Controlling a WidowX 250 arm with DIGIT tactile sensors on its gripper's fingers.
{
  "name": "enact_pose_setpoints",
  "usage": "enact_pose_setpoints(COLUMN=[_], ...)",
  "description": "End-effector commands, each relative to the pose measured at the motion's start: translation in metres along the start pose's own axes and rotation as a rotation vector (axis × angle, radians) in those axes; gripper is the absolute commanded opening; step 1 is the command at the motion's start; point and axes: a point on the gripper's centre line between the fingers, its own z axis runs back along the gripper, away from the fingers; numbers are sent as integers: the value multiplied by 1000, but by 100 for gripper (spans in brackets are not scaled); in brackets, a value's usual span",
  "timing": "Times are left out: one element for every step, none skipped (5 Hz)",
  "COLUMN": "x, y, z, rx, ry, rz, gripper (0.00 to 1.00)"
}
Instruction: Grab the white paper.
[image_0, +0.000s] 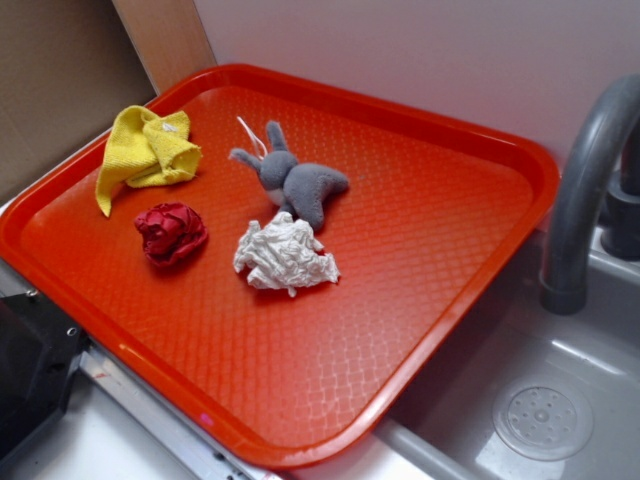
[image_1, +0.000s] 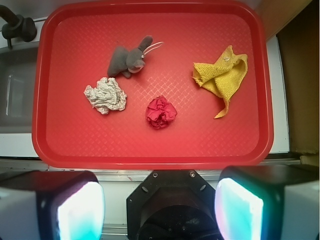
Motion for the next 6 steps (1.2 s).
enact_pose_setpoints(x=[0, 8, 18, 27, 37, 53], y=[0, -6, -19, -33, -44, -66], z=[0, -12, -30, -51, -72, -105], rx=[0, -16, -14, -9, 2, -16], ry=[0, -22, -47, -84, -114, -143], rz=[0, 31, 70, 137, 154, 141], gripper=[100, 100, 100, 100, 100, 100])
